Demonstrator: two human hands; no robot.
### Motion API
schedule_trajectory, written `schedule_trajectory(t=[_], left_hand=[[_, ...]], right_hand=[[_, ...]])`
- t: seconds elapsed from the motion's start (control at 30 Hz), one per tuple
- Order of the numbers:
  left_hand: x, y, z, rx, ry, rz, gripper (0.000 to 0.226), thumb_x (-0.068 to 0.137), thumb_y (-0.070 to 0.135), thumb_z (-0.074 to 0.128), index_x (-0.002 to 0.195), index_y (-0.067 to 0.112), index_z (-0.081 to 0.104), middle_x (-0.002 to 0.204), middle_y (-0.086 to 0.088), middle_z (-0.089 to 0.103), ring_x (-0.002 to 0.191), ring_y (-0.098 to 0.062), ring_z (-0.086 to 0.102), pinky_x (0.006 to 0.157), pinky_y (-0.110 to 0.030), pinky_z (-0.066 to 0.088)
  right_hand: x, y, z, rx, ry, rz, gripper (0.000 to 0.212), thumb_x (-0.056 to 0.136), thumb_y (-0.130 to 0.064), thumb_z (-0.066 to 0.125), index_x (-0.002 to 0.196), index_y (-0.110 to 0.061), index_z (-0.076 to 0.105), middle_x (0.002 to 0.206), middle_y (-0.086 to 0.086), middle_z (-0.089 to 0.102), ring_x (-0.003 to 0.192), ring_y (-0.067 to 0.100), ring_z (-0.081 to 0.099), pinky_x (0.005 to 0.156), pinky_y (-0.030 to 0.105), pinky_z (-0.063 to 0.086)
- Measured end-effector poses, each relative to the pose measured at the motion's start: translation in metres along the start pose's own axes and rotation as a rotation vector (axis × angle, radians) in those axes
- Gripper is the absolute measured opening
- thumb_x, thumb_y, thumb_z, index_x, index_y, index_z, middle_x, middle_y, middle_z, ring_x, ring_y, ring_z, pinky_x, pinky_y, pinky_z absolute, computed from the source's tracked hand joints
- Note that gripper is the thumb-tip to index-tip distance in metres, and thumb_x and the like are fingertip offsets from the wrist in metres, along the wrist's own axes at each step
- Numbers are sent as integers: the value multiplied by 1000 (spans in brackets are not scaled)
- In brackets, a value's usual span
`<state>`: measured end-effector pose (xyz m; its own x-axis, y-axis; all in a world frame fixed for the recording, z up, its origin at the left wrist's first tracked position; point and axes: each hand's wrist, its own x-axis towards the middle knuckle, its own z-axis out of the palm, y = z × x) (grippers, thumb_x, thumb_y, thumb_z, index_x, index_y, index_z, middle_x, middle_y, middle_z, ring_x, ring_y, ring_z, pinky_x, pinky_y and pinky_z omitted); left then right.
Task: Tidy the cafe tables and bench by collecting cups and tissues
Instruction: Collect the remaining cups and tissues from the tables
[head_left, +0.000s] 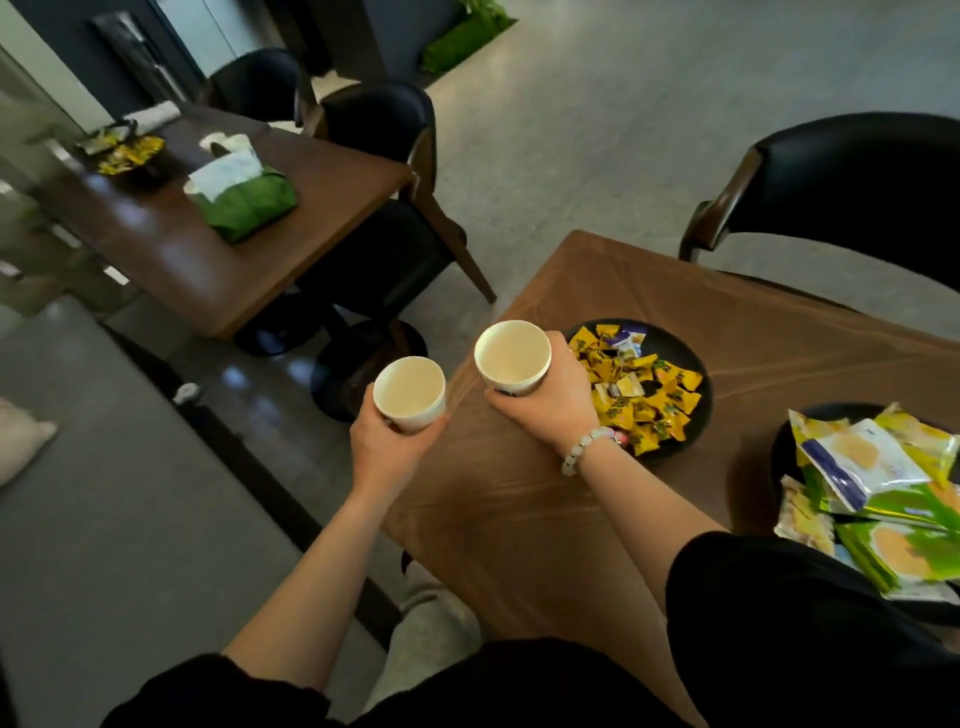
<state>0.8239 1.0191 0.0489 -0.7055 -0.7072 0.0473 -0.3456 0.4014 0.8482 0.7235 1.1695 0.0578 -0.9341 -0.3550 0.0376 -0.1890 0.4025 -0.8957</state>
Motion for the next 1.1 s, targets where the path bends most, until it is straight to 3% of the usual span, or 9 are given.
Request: schedule_trajectory(t=[0.1, 0.2, 0.4, 0.77, 0.97, 1.1], left_hand=[[28, -17, -15, 4, 7, -10, 80, 65, 18, 86, 133, 14, 43, 121, 3, 52, 111, -9, 46, 94, -28, 40], [67, -39, -30, 32, 15, -2, 80, 65, 17, 86, 132, 11, 44, 128, -7, 54, 119, -21, 49, 94, -28, 39], [173, -91, -76, 85, -44, 27, 83, 63, 24, 87, 132, 12, 43, 128, -7, 53, 120, -23, 49, 96, -31, 41], [323, -160, -188, 27, 52, 19, 71, 58, 28, 89, 118, 14, 55, 110, 2, 62, 100, -13, 56, 80, -22, 40], [383, -184, -223, -23, 110, 34, 68, 54, 29, 91, 111, 15, 57, 102, 3, 64, 96, -16, 60, 78, -26, 47], [402, -188, -230, -51, 111, 45, 66, 55, 29, 91, 110, 15, 57, 97, 9, 59, 92, -10, 55, 78, -25, 46]], right_hand=[[24, -13, 27, 3, -13, -9, 68, 63, -28, 82, 119, -13, 46, 116, 3, 56, 108, 18, 54, 78, 21, 40], [51, -25, 65, 10, -20, 14, 67, 64, -28, 82, 120, -15, 46, 117, 2, 56, 108, 17, 54, 81, 23, 42], [114, -57, 165, -11, -47, 105, 68, 65, -29, 82, 120, -18, 44, 118, 2, 55, 110, 18, 54, 82, 26, 44], [205, -161, 342, -104, -121, 35, 66, 63, -29, 82, 116, -16, 46, 115, 1, 57, 108, 19, 55, 81, 26, 44], [239, -195, 389, -157, -138, -25, 62, 65, -29, 80, 115, -16, 47, 112, -1, 56, 109, 18, 54, 80, 25, 41], [249, -202, 405, -162, -131, -23, 60, 65, -27, 81, 115, -18, 48, 114, -1, 56, 107, 17, 55, 79, 23, 41]])
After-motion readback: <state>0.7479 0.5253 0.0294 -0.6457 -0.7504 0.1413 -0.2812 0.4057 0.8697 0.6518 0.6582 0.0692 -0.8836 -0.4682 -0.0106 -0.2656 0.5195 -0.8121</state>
